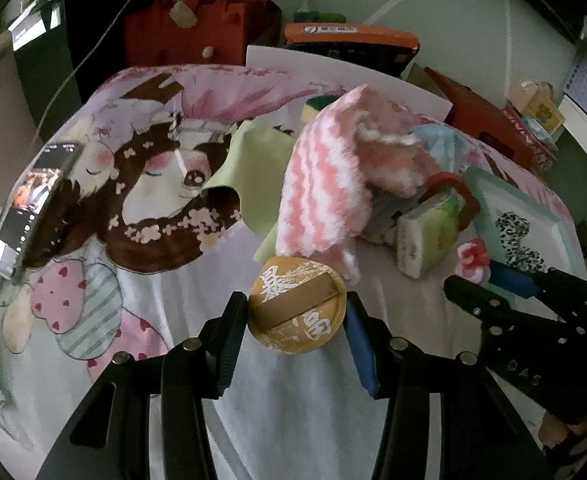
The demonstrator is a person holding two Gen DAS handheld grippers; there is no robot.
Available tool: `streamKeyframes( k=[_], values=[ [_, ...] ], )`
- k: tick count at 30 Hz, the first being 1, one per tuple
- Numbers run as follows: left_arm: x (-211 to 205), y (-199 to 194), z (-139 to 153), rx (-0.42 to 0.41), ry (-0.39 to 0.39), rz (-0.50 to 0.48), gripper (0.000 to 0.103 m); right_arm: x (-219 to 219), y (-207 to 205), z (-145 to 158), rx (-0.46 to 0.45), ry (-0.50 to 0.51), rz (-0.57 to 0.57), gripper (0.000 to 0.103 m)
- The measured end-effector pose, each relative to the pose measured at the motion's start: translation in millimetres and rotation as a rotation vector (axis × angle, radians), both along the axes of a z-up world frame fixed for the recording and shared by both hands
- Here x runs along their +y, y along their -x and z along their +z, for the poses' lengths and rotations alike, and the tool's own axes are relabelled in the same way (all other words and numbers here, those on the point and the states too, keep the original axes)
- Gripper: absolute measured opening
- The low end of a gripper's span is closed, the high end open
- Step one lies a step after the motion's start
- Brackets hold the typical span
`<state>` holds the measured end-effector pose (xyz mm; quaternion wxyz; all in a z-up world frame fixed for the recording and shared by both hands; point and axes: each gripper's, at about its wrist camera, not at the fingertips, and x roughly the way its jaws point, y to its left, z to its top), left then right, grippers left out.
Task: Organize soft objects
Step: 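Grasp red-white flower hair tie with right tool while left tool holds puff, then carry puff and hair tie into the mint tray and open both tools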
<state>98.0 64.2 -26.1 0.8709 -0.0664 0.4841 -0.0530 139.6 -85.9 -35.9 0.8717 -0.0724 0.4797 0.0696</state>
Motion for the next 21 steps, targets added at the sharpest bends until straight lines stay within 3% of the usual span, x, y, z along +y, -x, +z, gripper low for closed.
streamKeyframes(
  k=[21],
  values=[
    [-37.8, 50.6, 88.4, -0.107, -0.069, -0.068, 0.050, -50.3, 76.2, 86.6, -0.153, -0.070, -0.113, 0.049]
  ],
)
